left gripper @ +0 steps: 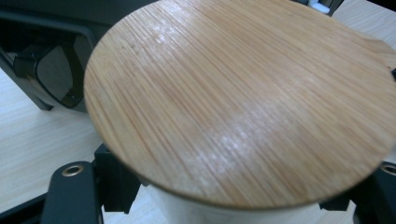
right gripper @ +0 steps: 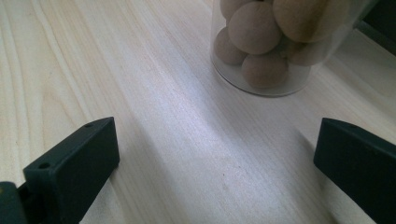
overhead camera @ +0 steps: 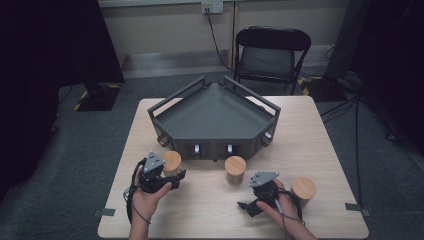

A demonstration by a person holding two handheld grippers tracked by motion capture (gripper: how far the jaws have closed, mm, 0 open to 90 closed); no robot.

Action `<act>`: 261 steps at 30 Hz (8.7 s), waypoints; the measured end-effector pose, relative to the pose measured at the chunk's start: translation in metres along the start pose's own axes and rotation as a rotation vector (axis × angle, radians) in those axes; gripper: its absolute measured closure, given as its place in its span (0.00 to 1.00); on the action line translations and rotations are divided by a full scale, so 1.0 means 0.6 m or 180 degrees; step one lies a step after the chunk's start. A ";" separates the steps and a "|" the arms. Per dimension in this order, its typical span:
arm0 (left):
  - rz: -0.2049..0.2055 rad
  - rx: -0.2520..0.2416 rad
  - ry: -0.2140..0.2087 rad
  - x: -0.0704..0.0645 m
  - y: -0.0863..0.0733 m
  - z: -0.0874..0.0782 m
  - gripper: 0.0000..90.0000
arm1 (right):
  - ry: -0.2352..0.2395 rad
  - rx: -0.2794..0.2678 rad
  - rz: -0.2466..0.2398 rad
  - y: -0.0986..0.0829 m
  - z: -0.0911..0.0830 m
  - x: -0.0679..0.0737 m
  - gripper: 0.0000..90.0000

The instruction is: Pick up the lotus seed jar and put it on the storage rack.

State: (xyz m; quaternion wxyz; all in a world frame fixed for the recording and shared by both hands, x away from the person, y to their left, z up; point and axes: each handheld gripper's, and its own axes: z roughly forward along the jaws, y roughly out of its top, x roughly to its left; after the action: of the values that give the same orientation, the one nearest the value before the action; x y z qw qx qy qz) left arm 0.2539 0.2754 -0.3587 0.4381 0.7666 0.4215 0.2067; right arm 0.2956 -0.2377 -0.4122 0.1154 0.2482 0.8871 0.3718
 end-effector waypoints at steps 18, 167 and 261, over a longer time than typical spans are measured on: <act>0.0108 0.0001 -0.0079 0.002 0.050 0.001 0.29 | 0.0001 0.0000 0.0000 0.000 0.000 0.000 0.00; -0.0094 0.0158 0.0507 -0.012 0.219 0.158 0.28 | -0.0001 -0.0003 -0.0001 0.000 0.000 0.000 0.00; -0.0098 -0.0100 0.0262 -0.023 0.115 0.050 0.06 | 0.0000 -0.0001 -0.0001 0.000 0.000 0.000 0.00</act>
State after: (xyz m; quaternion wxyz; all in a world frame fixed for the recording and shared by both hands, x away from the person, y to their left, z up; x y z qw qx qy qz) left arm 0.2989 0.2312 -0.3157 0.4355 0.7439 0.4476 0.2378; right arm 0.2956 -0.2377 -0.4122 0.1155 0.2481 0.8871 0.3718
